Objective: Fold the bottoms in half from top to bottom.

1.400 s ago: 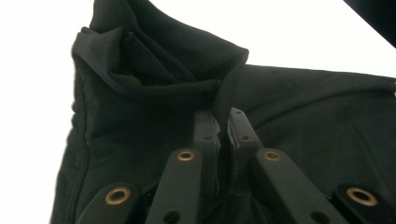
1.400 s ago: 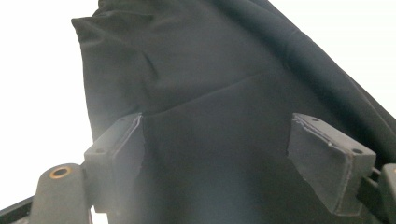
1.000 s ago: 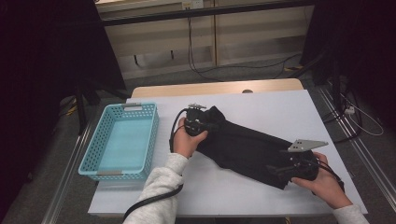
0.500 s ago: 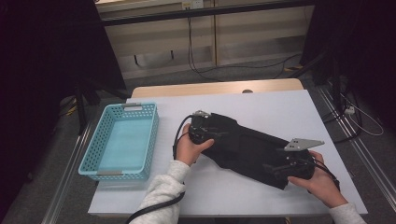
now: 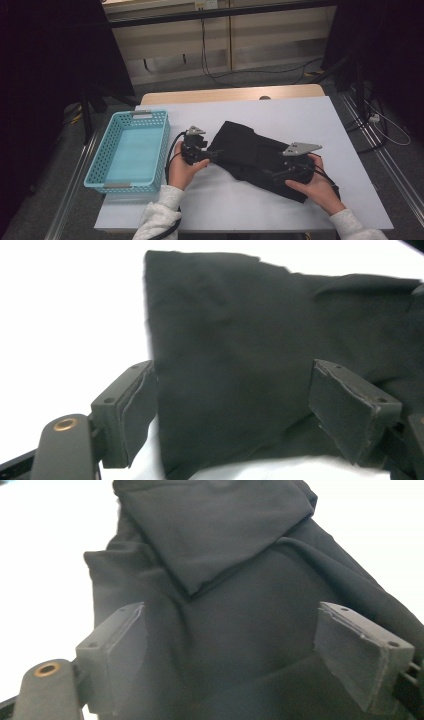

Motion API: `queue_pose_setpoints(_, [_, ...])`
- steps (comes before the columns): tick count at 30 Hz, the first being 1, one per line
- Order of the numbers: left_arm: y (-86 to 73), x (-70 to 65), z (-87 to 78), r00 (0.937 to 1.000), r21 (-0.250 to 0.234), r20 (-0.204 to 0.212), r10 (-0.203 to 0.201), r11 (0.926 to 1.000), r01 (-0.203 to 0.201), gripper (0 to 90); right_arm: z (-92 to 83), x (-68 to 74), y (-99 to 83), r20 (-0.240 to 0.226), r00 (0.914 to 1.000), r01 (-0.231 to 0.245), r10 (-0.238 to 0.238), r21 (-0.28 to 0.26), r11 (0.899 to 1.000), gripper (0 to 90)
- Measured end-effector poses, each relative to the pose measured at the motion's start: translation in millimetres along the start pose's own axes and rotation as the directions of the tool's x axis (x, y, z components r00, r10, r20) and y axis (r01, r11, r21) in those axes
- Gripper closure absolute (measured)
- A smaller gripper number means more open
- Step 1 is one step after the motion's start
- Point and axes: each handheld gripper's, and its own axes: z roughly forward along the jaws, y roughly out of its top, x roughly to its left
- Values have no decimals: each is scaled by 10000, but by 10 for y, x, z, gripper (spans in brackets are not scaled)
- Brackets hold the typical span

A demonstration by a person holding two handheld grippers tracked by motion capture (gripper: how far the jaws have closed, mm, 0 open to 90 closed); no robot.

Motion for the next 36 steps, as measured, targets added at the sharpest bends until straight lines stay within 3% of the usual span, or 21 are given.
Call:
queue_pose_setpoints(3, [-32,42,-51,9990,195,-407,165,9997,-157,187,98,28,47,30,9999,160,-160,31,9999,192])
queue_pose_setpoints(7, [-56,50,-122,9980,117,-582,236,9997,-229,169,225,67,103,8,9998,191,-191,210,9996,316])
queue_pose_setpoints(12, [-75,33,-148,9971,144,-664,364,9993,-355,165,359,133,165,-57,9987,502,-500,371,9981,486])
queue_pose_setpoints(17, [-97,18,-110,9963,276,-700,493,9985,-475,161,415,212,191,-288,9967,773,-756,641,9949,565])
queue_pose_setpoints(19, [-103,16,-90,9954,378,-782,560,9979,-531,158,454,223,187,-214,9963,854,-838,849,9927,641])
queue_pose_setpoints(25, [-118,46,-95,9948,404,-875,516,9980,-482,153,504,190,193,-361,9982,512,-485,786,9956,834])
queue_pose_setpoints(36, [-102,72,-172,9940,122,-1020,392,9992,-381,151,337,156,269,-584,9976,369,-361,121,9992,889])
